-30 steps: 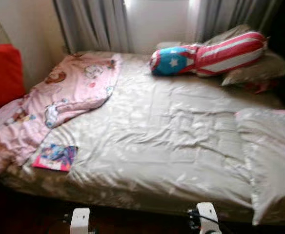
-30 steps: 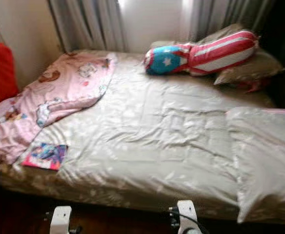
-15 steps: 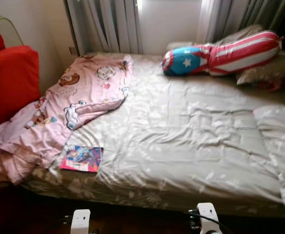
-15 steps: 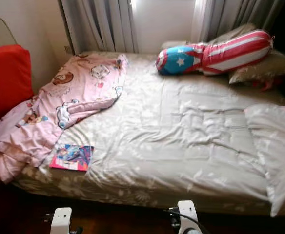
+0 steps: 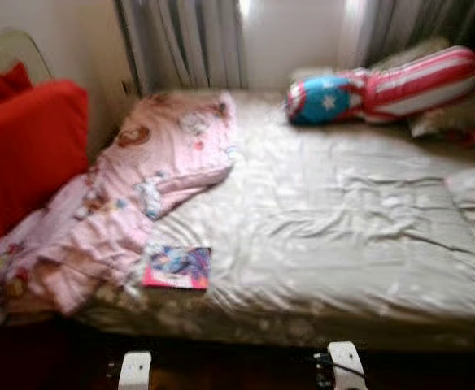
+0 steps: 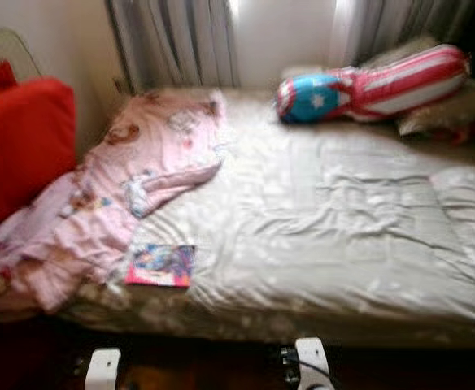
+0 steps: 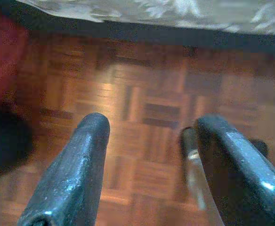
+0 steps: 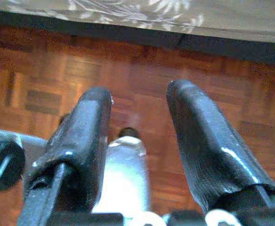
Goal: Clean up the room
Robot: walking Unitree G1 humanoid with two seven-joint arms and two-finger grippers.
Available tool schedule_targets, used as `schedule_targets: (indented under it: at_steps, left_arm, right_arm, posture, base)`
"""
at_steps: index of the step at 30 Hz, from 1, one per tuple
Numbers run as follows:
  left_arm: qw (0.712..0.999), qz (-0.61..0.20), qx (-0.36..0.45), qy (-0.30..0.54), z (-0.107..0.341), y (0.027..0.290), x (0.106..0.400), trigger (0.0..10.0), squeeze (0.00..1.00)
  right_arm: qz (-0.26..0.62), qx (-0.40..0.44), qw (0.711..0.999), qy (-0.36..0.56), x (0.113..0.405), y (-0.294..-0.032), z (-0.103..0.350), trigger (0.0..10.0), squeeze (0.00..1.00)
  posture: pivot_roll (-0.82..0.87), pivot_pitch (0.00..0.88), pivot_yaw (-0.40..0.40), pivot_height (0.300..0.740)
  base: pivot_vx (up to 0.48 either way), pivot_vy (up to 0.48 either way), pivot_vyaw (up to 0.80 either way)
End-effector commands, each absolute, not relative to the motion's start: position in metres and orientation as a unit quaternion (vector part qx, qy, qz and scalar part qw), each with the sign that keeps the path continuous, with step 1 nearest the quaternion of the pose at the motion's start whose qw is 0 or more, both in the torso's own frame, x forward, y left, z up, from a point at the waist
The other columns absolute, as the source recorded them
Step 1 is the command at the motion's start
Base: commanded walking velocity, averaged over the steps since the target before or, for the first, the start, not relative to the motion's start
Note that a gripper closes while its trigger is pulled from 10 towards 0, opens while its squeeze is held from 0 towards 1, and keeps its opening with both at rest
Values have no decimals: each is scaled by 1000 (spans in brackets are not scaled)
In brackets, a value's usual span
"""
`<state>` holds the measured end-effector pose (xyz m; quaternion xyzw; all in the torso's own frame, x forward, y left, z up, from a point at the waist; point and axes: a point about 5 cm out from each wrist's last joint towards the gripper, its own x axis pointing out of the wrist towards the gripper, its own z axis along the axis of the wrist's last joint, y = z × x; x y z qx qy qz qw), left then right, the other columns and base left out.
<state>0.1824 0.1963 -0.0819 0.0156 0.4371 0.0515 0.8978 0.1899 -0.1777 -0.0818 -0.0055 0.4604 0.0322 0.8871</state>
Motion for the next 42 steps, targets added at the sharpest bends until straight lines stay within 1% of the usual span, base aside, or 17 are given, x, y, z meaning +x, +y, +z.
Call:
schedule_targets:
  at_steps: [1,13,25,31,42]
  left_arm:
    - [893,46,18,447,-85,195,178,10000,0]
    - [893,46,20,447,-85,195,177,10000,0]
    - [899,50,12,434,-83,195,179,10000,0]
    - [896,51,7,442,-84,196,179,10000,0]
    - [897,53,-1,438,-83,196,181,10000,0]
  right_arm:
    - [31,-7,881,472,183,-180,-85,10000,0]
    - [35,-9,880,474,181,-180,-86,10000,0]
    - [36,-9,880,473,183,-180,-85,10000,0]
    - [41,-11,883,467,185,-178,-84,10000,0]
    - [41,-8,885,464,187,-178,-83,10000,0]
  posture:
    - [-105,0,34,740]
    - [-95,0,30,740]
    - [-89,0,25,740]
    - [-91,0,26,740]
    - [-89,0,26,740]
  base:
    - [0,435,0]
    - [0,434,0]
    - [0,0,0]
    - [0,0,0]
    - [0,0,773]
